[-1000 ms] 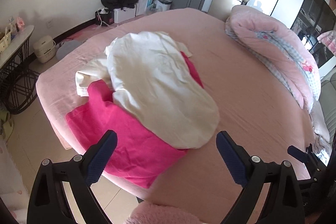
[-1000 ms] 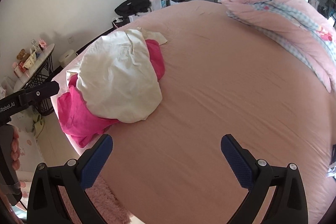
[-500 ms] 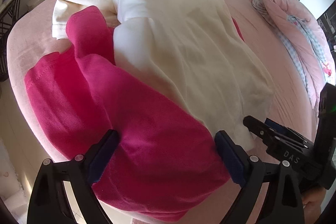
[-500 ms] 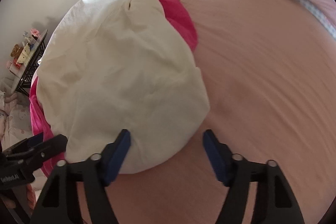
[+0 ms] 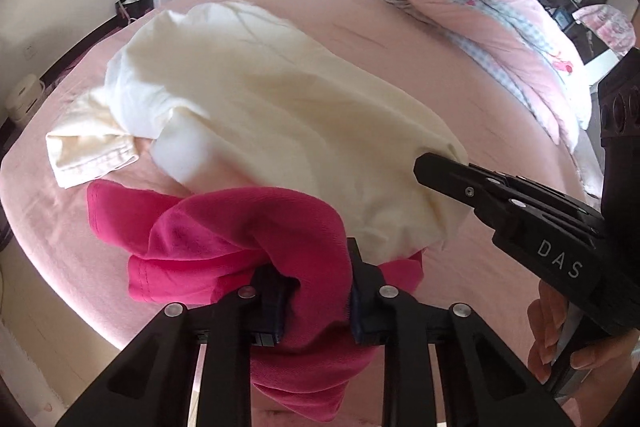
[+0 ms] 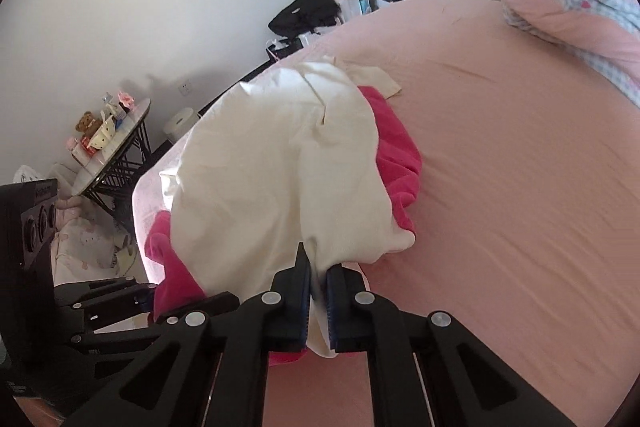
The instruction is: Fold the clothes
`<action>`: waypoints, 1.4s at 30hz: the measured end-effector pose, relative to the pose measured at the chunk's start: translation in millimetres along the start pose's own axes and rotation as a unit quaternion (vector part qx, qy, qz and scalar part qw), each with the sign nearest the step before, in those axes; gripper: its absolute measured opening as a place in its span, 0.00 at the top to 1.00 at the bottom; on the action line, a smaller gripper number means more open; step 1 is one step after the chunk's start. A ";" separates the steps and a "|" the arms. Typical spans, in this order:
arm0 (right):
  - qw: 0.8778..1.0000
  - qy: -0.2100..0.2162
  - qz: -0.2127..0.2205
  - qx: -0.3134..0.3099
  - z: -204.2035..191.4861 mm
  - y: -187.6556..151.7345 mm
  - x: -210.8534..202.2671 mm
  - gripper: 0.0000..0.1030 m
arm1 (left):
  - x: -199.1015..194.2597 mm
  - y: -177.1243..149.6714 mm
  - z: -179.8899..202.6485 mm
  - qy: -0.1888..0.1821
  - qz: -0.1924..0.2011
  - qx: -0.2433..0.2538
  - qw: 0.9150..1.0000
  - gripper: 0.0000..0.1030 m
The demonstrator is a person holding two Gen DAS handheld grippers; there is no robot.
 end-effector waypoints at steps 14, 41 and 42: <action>0.984 -0.143 0.049 0.091 127.3 -151.8 -282.1 0.96 | -13.6 -117.6 272.1 -0.172 -0.089 0.158 0.968 0.80; 0.962 -0.063 0.041 0.261 190.7 -287.7 -285.6 0.77 | -40.0 -168.2 256.0 -0.137 -0.019 0.131 0.982 0.64; 0.964 -0.068 0.064 0.247 184.6 -276.4 -296.4 0.81 | -41.4 -170.9 263.6 -0.169 -0.014 0.128 0.977 0.64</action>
Point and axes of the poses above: each gripper's, at about its wrist camera, not at the fingertips, and x roughly the way its jaws point, z to its right, y to its top, the point moved 6 cm from there along x, roughly the way its jaws point, and after that the axes turned 4 degrees about y, right-handed, at the moved point
